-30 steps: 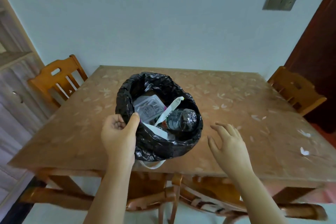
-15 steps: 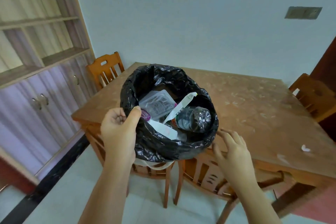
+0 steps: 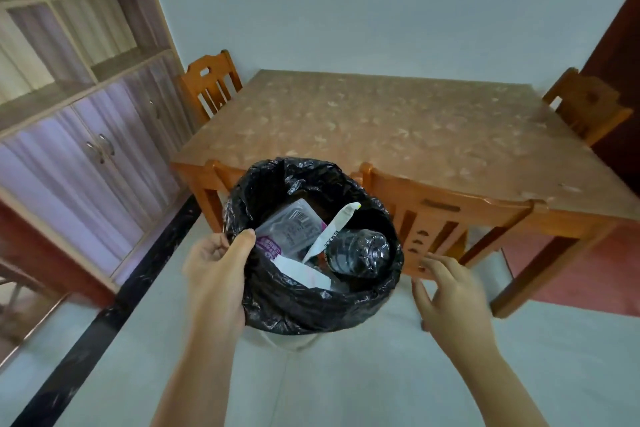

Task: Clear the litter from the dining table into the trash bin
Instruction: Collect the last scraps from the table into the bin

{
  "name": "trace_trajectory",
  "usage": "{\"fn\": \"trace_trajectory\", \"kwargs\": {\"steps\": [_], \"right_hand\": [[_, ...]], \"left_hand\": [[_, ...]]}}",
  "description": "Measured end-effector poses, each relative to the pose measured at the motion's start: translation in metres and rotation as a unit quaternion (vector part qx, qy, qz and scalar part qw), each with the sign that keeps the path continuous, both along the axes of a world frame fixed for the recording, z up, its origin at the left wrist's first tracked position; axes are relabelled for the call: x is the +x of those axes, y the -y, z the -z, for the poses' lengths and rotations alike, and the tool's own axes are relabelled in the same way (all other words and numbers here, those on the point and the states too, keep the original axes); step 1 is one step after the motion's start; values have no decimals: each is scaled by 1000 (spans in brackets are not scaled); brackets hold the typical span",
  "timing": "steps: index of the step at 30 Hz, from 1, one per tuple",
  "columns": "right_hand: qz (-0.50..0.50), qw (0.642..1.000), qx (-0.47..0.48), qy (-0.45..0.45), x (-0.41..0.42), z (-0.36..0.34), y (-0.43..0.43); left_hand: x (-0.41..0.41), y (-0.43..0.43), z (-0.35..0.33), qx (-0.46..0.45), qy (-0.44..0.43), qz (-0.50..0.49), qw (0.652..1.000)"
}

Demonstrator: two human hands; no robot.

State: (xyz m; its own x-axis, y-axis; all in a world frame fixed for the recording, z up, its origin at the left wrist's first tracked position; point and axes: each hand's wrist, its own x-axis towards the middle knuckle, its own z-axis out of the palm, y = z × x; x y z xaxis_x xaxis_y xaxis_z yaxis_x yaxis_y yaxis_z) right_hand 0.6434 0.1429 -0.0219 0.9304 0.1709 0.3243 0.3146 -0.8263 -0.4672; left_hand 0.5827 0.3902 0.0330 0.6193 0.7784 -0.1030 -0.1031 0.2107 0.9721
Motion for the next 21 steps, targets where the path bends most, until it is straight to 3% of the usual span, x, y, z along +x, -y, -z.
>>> {"fn": "trace_trajectory", "kwargs": {"steps": [7, 11, 16, 21], "right_hand": [[17, 998, 17, -50, -136, 59, -65], [27, 990, 9, -137, -193, 94, -87], [54, 974, 1, -220, -234, 139, -85], [83, 959, -3, -271, -256, 201, -80]], "left_hand": [[-119, -57, 78, 9, -110, 7, 994], [-177, -77, 122, 62, -216, -4, 974], [-222, -72, 185, 80, -312, 31, 946], [-234, -62, 255, 177, -362, 65, 913]]}}
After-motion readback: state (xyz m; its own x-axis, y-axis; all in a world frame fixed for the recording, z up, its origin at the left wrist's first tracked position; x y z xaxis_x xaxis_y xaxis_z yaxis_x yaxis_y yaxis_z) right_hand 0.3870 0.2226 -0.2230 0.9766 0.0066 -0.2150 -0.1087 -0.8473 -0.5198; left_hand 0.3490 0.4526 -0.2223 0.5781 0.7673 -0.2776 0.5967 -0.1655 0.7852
